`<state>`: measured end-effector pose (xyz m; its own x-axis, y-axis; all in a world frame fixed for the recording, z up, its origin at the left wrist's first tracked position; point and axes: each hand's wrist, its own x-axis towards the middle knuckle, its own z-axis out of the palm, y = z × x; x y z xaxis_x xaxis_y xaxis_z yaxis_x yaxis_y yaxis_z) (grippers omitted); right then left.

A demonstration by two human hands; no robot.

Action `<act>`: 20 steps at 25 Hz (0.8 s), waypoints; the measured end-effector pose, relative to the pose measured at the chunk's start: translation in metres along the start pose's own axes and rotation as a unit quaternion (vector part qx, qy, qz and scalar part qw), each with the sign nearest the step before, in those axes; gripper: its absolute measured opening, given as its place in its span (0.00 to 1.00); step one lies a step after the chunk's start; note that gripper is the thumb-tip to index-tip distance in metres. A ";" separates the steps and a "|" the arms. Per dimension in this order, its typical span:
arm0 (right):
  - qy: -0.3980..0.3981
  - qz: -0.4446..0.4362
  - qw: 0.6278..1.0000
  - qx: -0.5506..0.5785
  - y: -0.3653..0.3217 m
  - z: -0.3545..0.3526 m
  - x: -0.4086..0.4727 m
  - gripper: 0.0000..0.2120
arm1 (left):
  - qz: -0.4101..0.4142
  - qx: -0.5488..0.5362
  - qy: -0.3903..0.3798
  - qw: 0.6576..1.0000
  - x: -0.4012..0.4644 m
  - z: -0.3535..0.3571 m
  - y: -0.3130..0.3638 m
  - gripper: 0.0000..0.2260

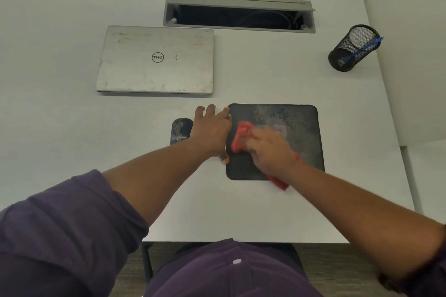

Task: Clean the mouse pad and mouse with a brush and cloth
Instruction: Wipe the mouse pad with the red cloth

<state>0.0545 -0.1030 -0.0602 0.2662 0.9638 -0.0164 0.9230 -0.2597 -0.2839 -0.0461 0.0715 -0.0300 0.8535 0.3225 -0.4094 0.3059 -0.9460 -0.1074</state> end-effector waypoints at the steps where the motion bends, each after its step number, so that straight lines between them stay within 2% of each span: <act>1: 0.013 0.064 0.998 0.000 0.011 -0.007 0.018 0.14 | -0.002 -0.004 -0.001 1.000 0.000 0.000 0.000 0.56; 3: 0.048 0.222 0.973 0.033 0.010 -0.012 0.040 0.13 | -0.008 -0.012 -0.003 1.000 0.000 0.000 0.000 0.56; 4: 0.051 0.234 0.970 0.040 0.000 -0.005 0.037 0.13 | -0.008 -0.011 -0.004 1.000 0.000 0.001 0.000 0.56; 5: 0.047 0.191 0.980 0.039 -0.013 0.005 0.025 0.13 | -0.008 -0.008 -0.004 1.000 0.000 0.002 0.000 0.57; 7: 0.029 0.039 0.998 0.042 -0.028 0.021 -0.012 0.12 | -0.007 -0.003 0.000 1.000 0.000 0.004 0.000 0.57; 8: 0.021 -0.002 0.999 0.042 -0.018 0.016 -0.018 0.11 | -0.006 -0.004 0.000 1.000 0.000 0.004 -0.001 0.57; 9: 0.020 0.006 0.999 0.035 -0.003 0.007 -0.013 0.11 | -0.004 -0.008 -0.002 1.000 0.000 0.005 -0.002 0.57; 12: 0.039 0.234 0.971 0.007 0.030 -0.015 0.028 0.13 | -0.002 -0.018 0.002 1.000 0.000 0.006 -0.003 0.57; 13: 0.034 0.260 0.965 0.008 0.024 -0.013 0.034 0.14 | -0.004 -0.018 0.002 1.000 0.000 0.005 -0.003 0.57; 14: 0.026 0.235 0.972 0.009 0.009 -0.005 0.033 0.14 | -0.003 -0.017 -0.001 1.000 0.001 0.004 -0.002 0.57; 17: -0.052 0.069 0.996 0.004 -0.035 0.015 -0.008 0.18 | -0.003 -0.010 -0.001 1.000 0.001 0.006 -0.002 0.57; 18: -0.068 0.042 0.997 -0.003 -0.030 0.010 -0.023 0.20 | -0.005 -0.009 0.000 1.000 0.000 0.006 -0.001 0.58; 20: -0.076 0.055 0.995 -0.044 -0.002 -0.005 -0.031 0.22 | -0.007 -0.017 0.001 1.000 0.000 0.006 -0.002 0.57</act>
<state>0.0460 -0.1332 -0.0545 0.3278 0.9255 -0.1895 0.9132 -0.3618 -0.1874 -0.0494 0.0728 -0.0347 0.8497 0.3358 -0.4064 0.3321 -0.9397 -0.0821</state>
